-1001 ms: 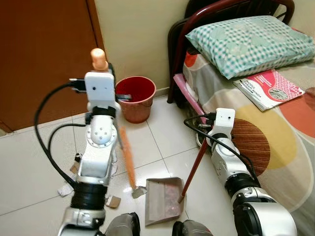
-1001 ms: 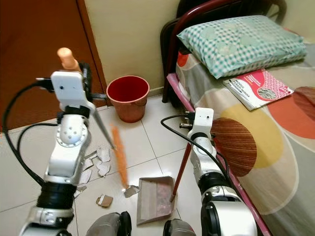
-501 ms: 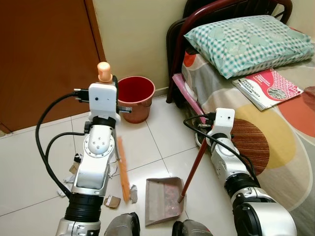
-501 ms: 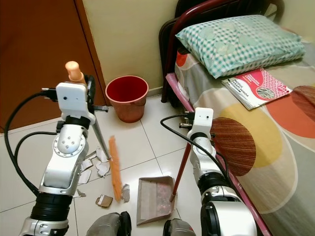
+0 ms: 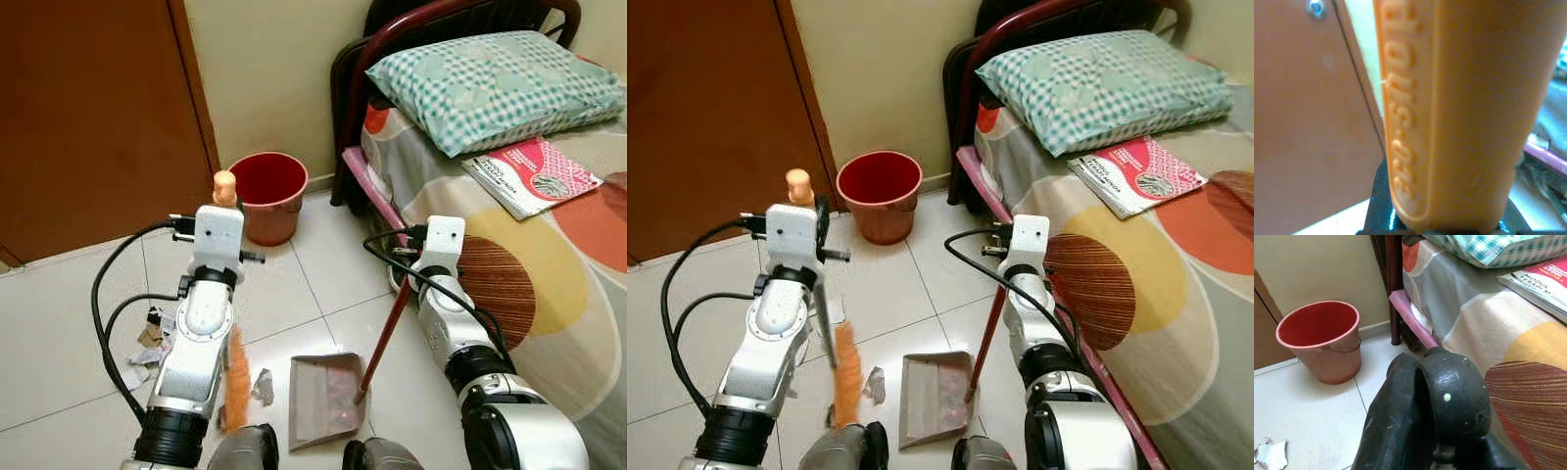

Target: Sweep floor

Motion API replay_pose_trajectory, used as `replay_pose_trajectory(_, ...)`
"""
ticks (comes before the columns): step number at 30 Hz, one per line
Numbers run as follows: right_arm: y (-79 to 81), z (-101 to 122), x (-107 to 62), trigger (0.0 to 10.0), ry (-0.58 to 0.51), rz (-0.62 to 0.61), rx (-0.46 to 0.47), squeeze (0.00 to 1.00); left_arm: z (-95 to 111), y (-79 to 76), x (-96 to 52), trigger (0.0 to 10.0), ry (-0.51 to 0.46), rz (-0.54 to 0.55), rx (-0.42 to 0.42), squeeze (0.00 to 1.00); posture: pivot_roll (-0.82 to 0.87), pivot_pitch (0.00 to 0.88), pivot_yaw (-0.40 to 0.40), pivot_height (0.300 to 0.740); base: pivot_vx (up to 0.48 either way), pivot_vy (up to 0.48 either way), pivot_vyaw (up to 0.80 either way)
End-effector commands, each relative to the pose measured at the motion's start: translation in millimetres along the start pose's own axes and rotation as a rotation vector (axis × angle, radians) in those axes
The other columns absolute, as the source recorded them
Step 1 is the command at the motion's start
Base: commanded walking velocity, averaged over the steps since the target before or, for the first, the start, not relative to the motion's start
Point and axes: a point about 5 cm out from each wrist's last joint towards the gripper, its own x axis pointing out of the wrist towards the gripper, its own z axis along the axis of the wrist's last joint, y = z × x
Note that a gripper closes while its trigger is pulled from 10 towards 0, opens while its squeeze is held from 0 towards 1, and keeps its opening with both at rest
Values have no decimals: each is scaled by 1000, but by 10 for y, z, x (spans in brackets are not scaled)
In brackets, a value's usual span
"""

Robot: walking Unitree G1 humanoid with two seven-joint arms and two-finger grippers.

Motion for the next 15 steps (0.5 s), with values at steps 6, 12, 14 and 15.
replay_pose_trajectory(6, 4, 10, -3, 10000, -10, -2, -6, 0, 51, -341, 78, 10000, -22, -93, -131, 0, 3, 108, -31, 740, 0, 0, 0)
replay_pose_trajectory(12, 18, 9, -3, 10000, -11, 1, -2, 0, 187, -627, 113, 10000, -66, -252, -210, 0, 0, 103, -25, 740, 0, 0, 0)
replay_pose_trajectory(14, 27, 6, -4, 10000, -11, 1, 3, 0, 192, -642, 114, 10000, -73, -269, -240, 0, 2, 97, -17, 740, 0, 0, 0)
replay_pose_trajectory(15, 29, 5, -4, 10000, -11, 2, 4, 0, 192, -638, 115, 10000, -71, -268, -250, 0, 2, 97, -17, 740, 0, 0, 0)
